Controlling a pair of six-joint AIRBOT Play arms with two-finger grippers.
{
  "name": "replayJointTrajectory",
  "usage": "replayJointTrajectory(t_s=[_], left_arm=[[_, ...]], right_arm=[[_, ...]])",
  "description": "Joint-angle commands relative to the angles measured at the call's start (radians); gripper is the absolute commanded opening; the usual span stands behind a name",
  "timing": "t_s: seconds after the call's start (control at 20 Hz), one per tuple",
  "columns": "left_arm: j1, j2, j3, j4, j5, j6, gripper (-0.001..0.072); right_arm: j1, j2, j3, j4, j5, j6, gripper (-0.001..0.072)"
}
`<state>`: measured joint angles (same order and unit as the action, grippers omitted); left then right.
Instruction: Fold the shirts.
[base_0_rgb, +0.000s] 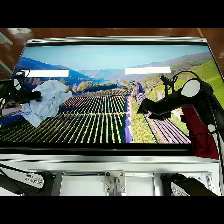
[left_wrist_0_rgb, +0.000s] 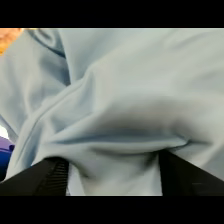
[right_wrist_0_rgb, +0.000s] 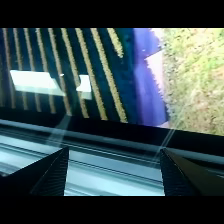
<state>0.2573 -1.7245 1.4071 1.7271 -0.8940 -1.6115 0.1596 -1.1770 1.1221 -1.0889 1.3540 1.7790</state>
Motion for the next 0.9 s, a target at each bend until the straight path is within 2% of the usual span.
replayJointTrajectory(t_s=[0.0, 0.05, 0.25, 0.4, 0.45, 0.5, 0.55, 0.6, 0.65, 0.7, 0.75, 0.85], left_arm=[[0.004, -0.025, 0.003, -0.053, 0.054, -0.006, 0.0112], [0.004, -0.019, 0.005, -0.084, 0.045, -0.006, 0.0039], [-0.013, 0.066, 0.025, -0.24, -0.027, -0.005, 0.0038], [-0.087, 0.257, 0.025, -0.317, -0.041, 0.049, 0.0038], [-0.126, 0.345, 0.025, -0.319, -0.038, 0.053, 0.0038], [-0.167, 0.432, 0.024, -0.319, -0.034, 0.053, 0.0038], [-0.218, 0.526, 0.024, -0.319, -0.032, 0.053, 0.0038], [-0.267, 0.605, 0.024, -0.319, -0.034, 0.051, 0.0038], [-0.323, 0.681, 0.024, -0.319, -0.039, 0.05, 0.0038], [-0.374, 0.74, 0.024, -0.318, -0.05, 0.035, 0.0039], [-0.428, 0.787, 0.024, -0.318, -0.073, -0.005, 0.0038], [-0.536, 0.838, 0.024, -0.319, -0.14, -0.069, 0.0038]], right_arm=[[0.0, 0.0, -0.001, 0.055, 0.004, 0.024, 0.0675], [0.0, 0.0, 0.0, 0.059, 0.004, 0.023, 0.0675], [0.0, 0.0, -0.001, 0.053, 0.003, 0.008, 0.0675], [-0.001, 0.0, 0.0, 0.043, -0.074, -0.031, 0.0674], [-0.001, 0.0, 0.0, 0.044, -0.069, -0.032, 0.0603], [0.0, 0.0, 0.0, 0.048, -0.04, -0.048, 0.0416], [0.0, 0.001, 0.0, 0.047, -0.005, -0.08, 0.0372], [0.0, 0.006, 0.0, 0.037, 0.043, -0.13, 0.0373], [-0.001, 0.011, 0.0, 0.03, 0.095, -0.175, 0.0429], [-0.001, 0.015, 0.0, 0.028, 0.154, -0.213, 0.0533], [-0.001, 0.021, 0.0, 0.024, 0.208, -0.241, 0.0573], [-0.001, 0.034, 0.0, -0.036, 0.306, -0.267, 0.0569]])
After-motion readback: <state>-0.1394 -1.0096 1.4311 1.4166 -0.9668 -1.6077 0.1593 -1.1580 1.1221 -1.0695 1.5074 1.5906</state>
